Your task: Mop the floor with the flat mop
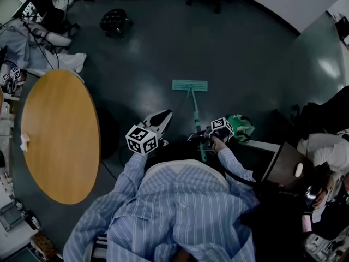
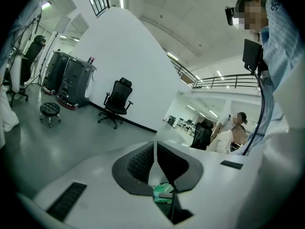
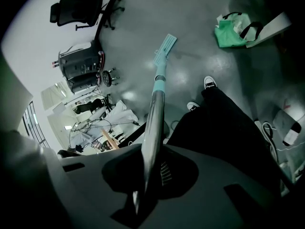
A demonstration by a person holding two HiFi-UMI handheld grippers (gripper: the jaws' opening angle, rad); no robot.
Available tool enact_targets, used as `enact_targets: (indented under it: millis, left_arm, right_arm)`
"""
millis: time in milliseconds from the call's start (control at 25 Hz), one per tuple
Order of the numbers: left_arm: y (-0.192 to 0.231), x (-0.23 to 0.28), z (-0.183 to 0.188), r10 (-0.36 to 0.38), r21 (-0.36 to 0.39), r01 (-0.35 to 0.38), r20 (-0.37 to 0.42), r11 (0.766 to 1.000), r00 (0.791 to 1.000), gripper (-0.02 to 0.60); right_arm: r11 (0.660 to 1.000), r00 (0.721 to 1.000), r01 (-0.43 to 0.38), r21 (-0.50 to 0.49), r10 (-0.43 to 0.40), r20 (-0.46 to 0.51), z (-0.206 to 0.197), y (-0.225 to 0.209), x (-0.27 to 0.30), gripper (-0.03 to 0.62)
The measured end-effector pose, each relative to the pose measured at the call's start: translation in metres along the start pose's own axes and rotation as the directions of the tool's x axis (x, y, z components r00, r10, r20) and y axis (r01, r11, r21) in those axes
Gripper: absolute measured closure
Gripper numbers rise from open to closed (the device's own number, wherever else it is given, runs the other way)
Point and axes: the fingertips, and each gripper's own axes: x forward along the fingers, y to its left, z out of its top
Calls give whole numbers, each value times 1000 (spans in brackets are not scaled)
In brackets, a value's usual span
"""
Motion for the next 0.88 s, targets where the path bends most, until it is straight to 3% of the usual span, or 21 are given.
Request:
enact_targets:
  millis: [320, 560, 880]
  left_arm:
    - [-9, 23, 20, 12, -4, -12, 70, 1000, 997, 556]
    - [-4, 37, 16, 13, 29, -14, 42, 999, 999, 556]
    - [49, 63, 47, 22, 20, -23, 42, 1000, 999, 555]
  right_arm:
    - [1000, 1000, 2, -15, -3, -9, 23, 9, -11, 535]
    - [1000, 1000, -2, -24, 2, -13, 42, 20, -9, 534]
    - [999, 1000, 6, -45, -7, -16, 89, 62, -6, 534]
